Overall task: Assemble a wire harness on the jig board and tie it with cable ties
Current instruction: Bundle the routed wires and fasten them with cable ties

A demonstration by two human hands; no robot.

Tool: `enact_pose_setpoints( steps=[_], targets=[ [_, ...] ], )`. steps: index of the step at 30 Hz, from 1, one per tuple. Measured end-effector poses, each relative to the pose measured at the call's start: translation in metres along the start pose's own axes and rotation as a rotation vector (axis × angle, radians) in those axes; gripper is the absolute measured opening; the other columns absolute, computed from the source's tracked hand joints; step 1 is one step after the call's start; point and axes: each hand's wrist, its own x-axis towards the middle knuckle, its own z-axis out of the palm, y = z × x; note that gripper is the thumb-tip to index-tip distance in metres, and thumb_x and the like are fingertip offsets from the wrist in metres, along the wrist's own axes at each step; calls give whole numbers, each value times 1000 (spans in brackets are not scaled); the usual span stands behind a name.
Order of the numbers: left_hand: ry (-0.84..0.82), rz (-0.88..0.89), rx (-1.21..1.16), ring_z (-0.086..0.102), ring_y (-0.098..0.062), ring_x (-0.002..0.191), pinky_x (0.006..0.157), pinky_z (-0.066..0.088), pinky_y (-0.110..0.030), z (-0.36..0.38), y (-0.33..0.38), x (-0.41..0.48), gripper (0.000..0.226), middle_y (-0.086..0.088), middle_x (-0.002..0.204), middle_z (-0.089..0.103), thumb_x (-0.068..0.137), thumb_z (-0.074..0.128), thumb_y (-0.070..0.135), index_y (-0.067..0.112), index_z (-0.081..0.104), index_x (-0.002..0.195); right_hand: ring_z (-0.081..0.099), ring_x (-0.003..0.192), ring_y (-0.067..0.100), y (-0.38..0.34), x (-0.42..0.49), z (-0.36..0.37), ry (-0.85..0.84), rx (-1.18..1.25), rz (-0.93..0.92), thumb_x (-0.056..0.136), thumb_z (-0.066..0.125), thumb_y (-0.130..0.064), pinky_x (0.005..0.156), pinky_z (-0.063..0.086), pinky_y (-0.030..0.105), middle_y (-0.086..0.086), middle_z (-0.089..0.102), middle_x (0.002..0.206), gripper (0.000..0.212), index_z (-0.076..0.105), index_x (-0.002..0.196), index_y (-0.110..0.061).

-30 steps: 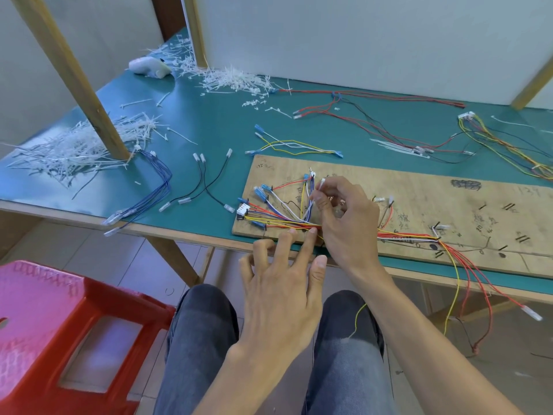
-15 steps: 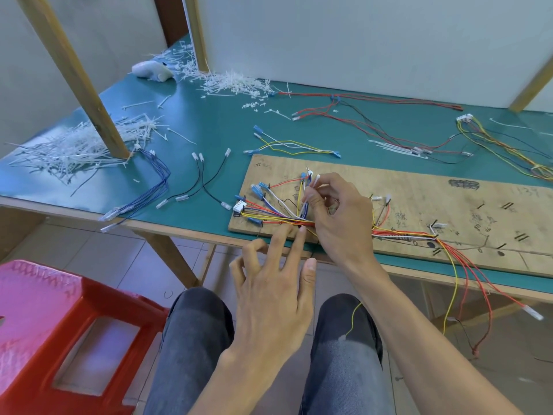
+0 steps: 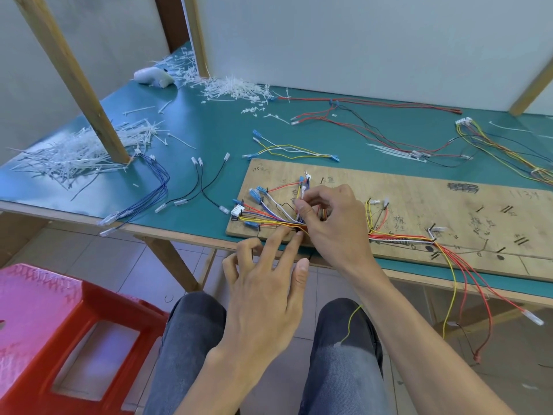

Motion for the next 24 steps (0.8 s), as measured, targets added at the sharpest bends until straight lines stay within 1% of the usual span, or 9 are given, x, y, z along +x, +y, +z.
enact_pose_setpoints(
  steps=[3, 6, 9, 11, 13, 15, 18, 20, 24],
  targets=[
    [-2, 28, -13, 38, -18, 126, 95, 34, -40, -2, -4, 5, 45, 21, 152, 38, 111, 25, 51, 39, 46, 149, 56, 96, 15, -2, 0, -1, 10, 23, -23, 94, 78, -27, 75, 42, 18, -32, 58, 86, 3, 77, 95, -29],
    [15, 78, -45, 37, -17, 129, 95, 38, -40, -5, -10, 10, 40, 22, 148, 43, 111, 29, 49, 39, 50, 144, 57, 88, 12, -2, 0, -2, -1, 26, -30, 96, 77, -26, 70, 42, 19, -24, 54, 77, 5, 77, 95, -31],
    [60, 126, -88, 38, -16, 129, 93, 42, -38, -8, -18, 16, 34, 22, 141, 50, 109, 42, 42, 36, 53, 140, 57, 82, 5, -2, 1, -2, -28, 11, -20, 94, 78, -25, 69, 38, 9, -14, 58, 85, 8, 76, 98, -32],
    [69, 161, -102, 43, -15, 126, 91, 42, -37, -10, -24, 23, 34, 21, 137, 58, 103, 52, 35, 35, 58, 137, 56, 83, 5, -1, 1, -2, -31, 2, -21, 92, 80, -24, 70, 37, 6, -9, 60, 88, 11, 74, 97, -31],
    [64, 205, -122, 48, -13, 119, 88, 40, -35, -13, -31, 32, 33, 22, 130, 64, 98, 62, 27, 36, 65, 130, 53, 86, 7, -2, 0, -2, -16, -2, -33, 91, 81, -22, 71, 36, 8, -20, 57, 80, 10, 74, 92, -29],
    [42, 259, -127, 50, -13, 115, 88, 39, -32, -19, -36, 42, 30, 22, 124, 68, 96, 68, 24, 36, 70, 123, 50, 93, 12, -2, 0, -2, -20, -7, -47, 92, 81, -23, 74, 35, 9, -26, 56, 78, 6, 76, 89, -27],
    [3, 341, -157, 54, -18, 111, 88, 46, -38, -26, -40, 59, 21, 17, 114, 72, 95, 72, 24, 30, 75, 115, 47, 96, 13, 1, 1, -3, -47, -34, -64, 95, 77, -27, 79, 34, 8, -18, 66, 83, 6, 78, 90, -25],
    [-11, 398, -149, 56, -21, 104, 84, 47, -41, -28, -41, 68, 18, 14, 109, 73, 94, 75, 22, 25, 78, 111, 47, 97, 14, 2, 2, -2, -45, -31, -54, 96, 75, -27, 79, 34, 9, -15, 69, 84, 9, 79, 88, -25],
    [0, 461, -176, 60, -20, 99, 80, 40, -37, -25, -48, 78, 16, 16, 105, 74, 91, 79, 19, 26, 82, 104, 51, 104, 13, 3, 2, -2, -24, 21, -24, 92, 78, -23, 84, 39, 12, -21, 71, 94, 10, 81, 82, -24]
  ],
)
